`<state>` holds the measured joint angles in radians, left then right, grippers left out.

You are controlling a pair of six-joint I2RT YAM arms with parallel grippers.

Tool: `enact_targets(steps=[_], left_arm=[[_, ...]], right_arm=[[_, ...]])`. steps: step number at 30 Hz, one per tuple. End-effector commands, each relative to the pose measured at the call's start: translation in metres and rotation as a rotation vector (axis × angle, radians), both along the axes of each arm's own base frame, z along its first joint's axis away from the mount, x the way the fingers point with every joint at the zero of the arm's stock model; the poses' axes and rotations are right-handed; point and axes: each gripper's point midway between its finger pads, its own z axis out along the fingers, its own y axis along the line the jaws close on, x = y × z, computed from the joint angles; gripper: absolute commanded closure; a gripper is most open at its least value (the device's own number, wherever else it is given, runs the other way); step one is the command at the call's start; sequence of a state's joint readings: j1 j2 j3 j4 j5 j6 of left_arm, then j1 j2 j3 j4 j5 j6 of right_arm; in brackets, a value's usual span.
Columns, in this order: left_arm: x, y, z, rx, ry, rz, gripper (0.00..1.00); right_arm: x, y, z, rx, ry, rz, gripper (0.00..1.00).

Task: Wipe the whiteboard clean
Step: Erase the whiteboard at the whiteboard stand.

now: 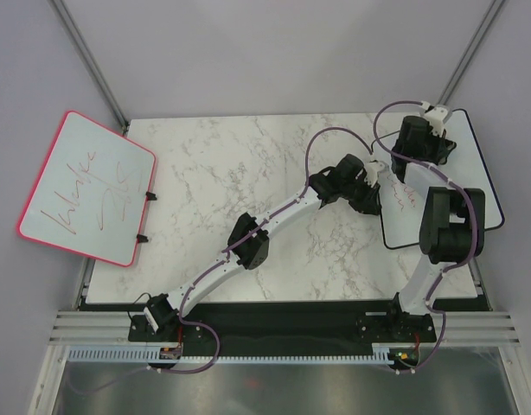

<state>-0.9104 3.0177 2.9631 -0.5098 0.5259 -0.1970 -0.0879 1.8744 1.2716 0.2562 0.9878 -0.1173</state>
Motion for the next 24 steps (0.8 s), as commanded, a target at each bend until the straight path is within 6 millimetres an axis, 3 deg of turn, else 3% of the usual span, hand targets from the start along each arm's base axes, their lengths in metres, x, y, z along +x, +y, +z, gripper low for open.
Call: enact_targets(steps=[1,5,7,8,11,18,24], left_arm=[[0.004,0.016,-0.024,0.078,0.107,0.082,0.98],[0.004,0.016,-0.023,0.078,0.102,0.081,0.98],[0.004,0.016,-0.024,0.081,0.102,0.082,0.98],[0.004,0.016,-0.024,0.08,0.101,0.082,0.98],[0.004,0.016,-0.023,0.079,0.1,0.081,0.98],[0.005,0.016,-0.023,0.074,0.101,0.08,0.98],[0.004,0.016,-0.023,0.075,0.104,0.081,0.98]], right_arm=[[-0.029,0.003,-0.025,0.077,-0.019,-0.027,1.0],[-0.021,-0.006,-0.008,0.034,0.005,-0.023,1.0],[-0.003,-0.012,0.007,0.016,-0.01,-0.017,1.0],[0.008,-0.018,0.026,0.007,-0.047,-0.021,1.0],[0.039,-0.027,0.029,-0.009,-0.011,-0.002,1.0],[0.084,-0.032,0.033,-0.034,0.031,0.039,1.0],[0.119,-0.031,0.019,-0.019,0.06,0.094,1.0]])
